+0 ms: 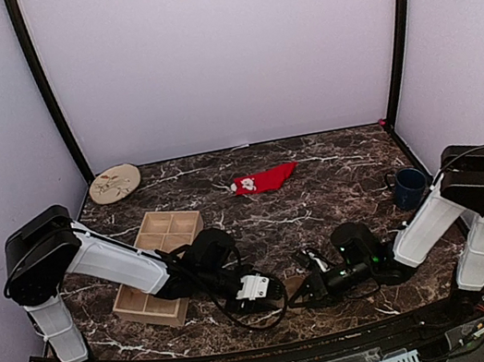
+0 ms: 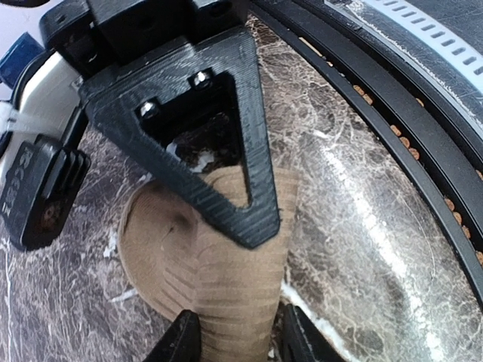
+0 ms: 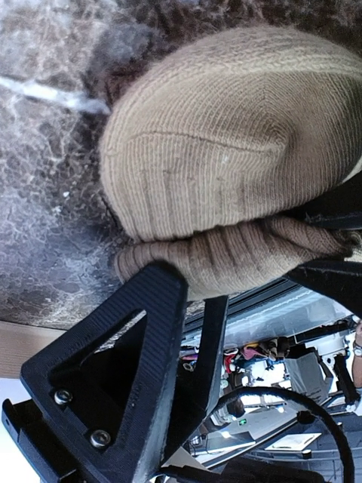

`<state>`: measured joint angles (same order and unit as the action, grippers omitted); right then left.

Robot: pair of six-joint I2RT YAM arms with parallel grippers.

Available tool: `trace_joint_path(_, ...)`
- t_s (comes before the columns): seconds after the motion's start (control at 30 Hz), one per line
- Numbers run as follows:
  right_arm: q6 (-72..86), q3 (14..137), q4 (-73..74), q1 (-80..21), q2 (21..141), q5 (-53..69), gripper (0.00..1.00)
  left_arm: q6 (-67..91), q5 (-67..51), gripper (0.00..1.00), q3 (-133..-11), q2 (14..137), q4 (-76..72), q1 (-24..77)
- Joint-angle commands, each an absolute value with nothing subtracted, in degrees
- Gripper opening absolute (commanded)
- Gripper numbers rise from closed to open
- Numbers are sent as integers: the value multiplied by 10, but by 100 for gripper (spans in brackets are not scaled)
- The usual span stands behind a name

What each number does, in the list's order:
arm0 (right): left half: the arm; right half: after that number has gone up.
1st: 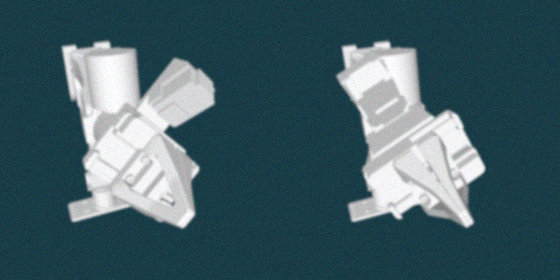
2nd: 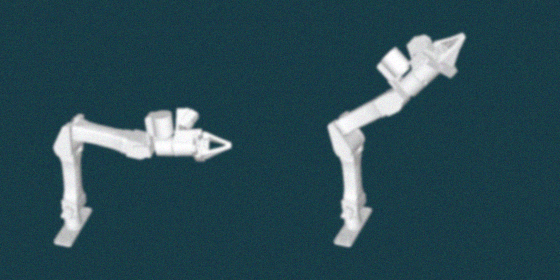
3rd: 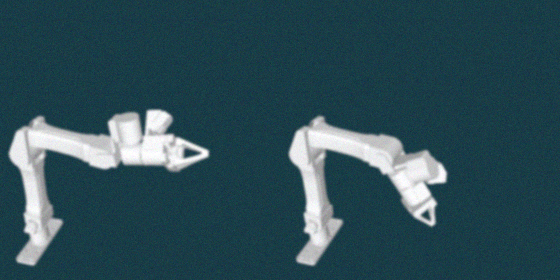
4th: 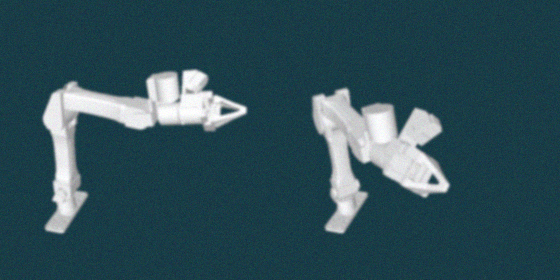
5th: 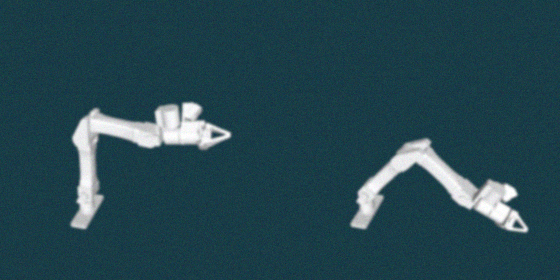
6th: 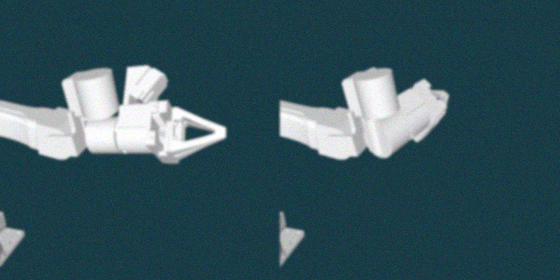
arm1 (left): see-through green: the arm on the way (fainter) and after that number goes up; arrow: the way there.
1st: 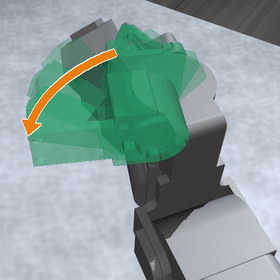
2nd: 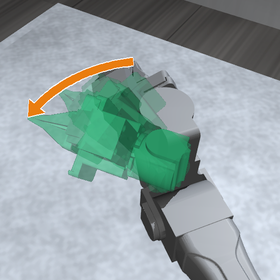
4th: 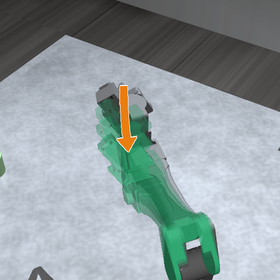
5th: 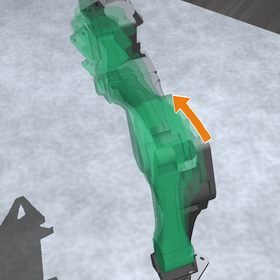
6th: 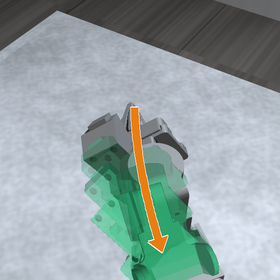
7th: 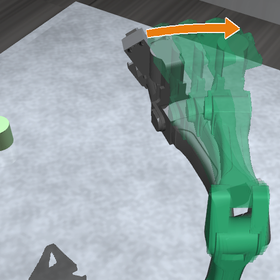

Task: Roll the socks
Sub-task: Roll the sock at the center of the board.

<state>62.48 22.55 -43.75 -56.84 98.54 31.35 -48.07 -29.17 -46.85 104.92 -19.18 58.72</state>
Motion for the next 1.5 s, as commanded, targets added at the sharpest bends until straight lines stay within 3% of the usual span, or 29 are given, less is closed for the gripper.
trace_joint_path(0.0, 631, 218, -470, -561, 996, 330, 0, -500, -317, 40, -489, 1062, -168, 595)
trace_joint_path(0.23, 635, 210, -477, -557, 995, 338, 0, -516, -342, 34, -518, 1088, -137, 598)
trace_joint_path(0.5, 623, 217, -458, -551, 989, 347, 1, -540, -375, 11, -551, 1109, -68, 601)
trace_joint_path(0.8, 524, 281, -263, -545, 935, 329, 36, -557, -370, 6, -577, 1124, 17, 601)
trace_joint_path(1.0, 471, 310, -134, -537, 867, 284, 41, -543, -356, 5, -583, 1120, 46, 591)
trace_joint_path(1.23, 447, 316, -54, -531, 844, 222, 41, -524, -329, 6, -575, 1104, 63, 579)
trace_joint_path(1.47, 417, 355, 9, -531, 880, 187, 23, -497, -297, 5, -576, 1089, 67, 579)
